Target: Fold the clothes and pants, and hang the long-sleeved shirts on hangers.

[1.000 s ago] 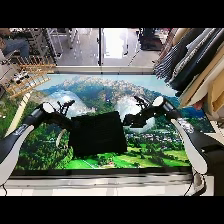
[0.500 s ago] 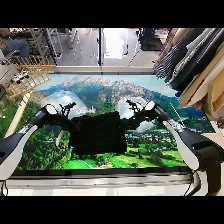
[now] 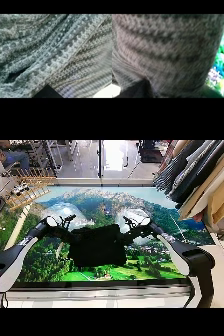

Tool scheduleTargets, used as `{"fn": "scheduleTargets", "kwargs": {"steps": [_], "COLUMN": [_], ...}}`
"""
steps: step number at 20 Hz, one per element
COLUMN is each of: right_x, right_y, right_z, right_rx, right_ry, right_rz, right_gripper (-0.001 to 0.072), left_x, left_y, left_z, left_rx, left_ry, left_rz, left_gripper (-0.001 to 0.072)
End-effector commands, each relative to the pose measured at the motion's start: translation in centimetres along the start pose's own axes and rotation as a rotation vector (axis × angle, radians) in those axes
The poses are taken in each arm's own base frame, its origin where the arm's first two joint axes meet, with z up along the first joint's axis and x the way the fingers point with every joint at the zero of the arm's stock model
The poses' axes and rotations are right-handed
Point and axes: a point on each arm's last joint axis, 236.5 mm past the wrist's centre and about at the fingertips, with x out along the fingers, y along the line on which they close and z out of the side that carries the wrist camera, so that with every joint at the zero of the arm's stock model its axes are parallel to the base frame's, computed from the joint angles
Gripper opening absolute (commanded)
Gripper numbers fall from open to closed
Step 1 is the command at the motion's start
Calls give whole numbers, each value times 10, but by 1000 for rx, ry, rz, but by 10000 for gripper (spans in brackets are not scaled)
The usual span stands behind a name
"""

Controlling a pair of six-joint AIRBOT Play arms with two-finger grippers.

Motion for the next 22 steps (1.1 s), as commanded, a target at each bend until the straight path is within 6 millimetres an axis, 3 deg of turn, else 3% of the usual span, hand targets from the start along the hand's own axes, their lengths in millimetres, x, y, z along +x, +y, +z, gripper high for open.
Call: {"fn": "scheduleTargets", "kwargs": {"steps": [1, 3, 4, 6, 9, 12, 15, 17, 19, 22], "right_x": [10, 0, -11, -55, -165, -297, -428, -491, -510, -478], "right_y": [23, 36, 44, 62, 82, 84, 44, -8, -68, -144], "right_z": [7, 13, 16, 26, 40, 24, -30, -88, -156, -252], "right_rx": [25, 24, 25, 8, 20, 34, 132, 286, 496, 789], "right_ry": [-28, -55, -75, -150, -367, -640, -927, -1028, -1039, -1037], "right_rz": [91, 119, 118, 114, 71, -34, -285, -470, -545, -524], "right_gripper": [92, 46, 46, 45, 43, 43, 42, 42, 42, 42], "left_x": [-5, -35, -60, -120, -201, -252, -274, -275, -271, -257], "left_y": [-2, -18, -32, -66, -105, -122, -134, -135, -132, -117], "left_z": [4, 12, 16, 18, 0, -25, -35, -36, -37, -43], "left_rx": [7, 41, 74, 154, 257, 318, 350, 355, 378, 365], "left_ry": [-14, -44, -67, -137, -264, -356, -415, -418, -405, -359], "left_rz": [1, -16, -25, -37, -8, 61, 85, 86, 90, 116], "left_gripper": [25, 25, 26, 26, 27, 27, 27, 27, 27, 27]}}
